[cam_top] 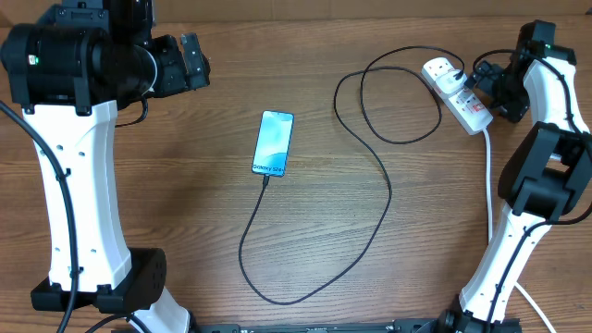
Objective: Plug charger to phone and switch on socket
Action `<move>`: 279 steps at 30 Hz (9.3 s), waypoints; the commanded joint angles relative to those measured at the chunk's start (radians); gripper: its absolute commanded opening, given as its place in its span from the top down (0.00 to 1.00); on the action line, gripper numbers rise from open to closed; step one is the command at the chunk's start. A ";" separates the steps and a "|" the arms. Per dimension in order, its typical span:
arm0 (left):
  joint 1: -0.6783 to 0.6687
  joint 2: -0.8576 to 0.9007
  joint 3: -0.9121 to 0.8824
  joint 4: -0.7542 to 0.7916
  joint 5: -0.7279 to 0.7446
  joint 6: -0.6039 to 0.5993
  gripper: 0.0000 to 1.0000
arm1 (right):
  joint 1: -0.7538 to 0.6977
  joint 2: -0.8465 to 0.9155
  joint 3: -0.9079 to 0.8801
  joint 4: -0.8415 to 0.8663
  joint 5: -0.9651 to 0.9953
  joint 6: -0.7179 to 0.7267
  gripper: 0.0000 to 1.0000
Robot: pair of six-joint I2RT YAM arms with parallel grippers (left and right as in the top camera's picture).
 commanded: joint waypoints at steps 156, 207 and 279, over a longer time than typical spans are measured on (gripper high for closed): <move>-0.006 -0.004 -0.005 -0.002 -0.009 -0.014 0.00 | 0.344 -2.446 -2.111 1.032 -0.137 -0.240 0.00; -0.006 -0.004 -0.005 -0.002 -0.009 -0.014 0.00 | 0.344 -2.446 -2.110 0.991 -0.061 -0.388 0.00; -0.005 -1.252 -1.710 0.986 -0.024 0.298 0.00 | 0.344 -2.446 -2.110 0.991 -0.061 -0.388 0.00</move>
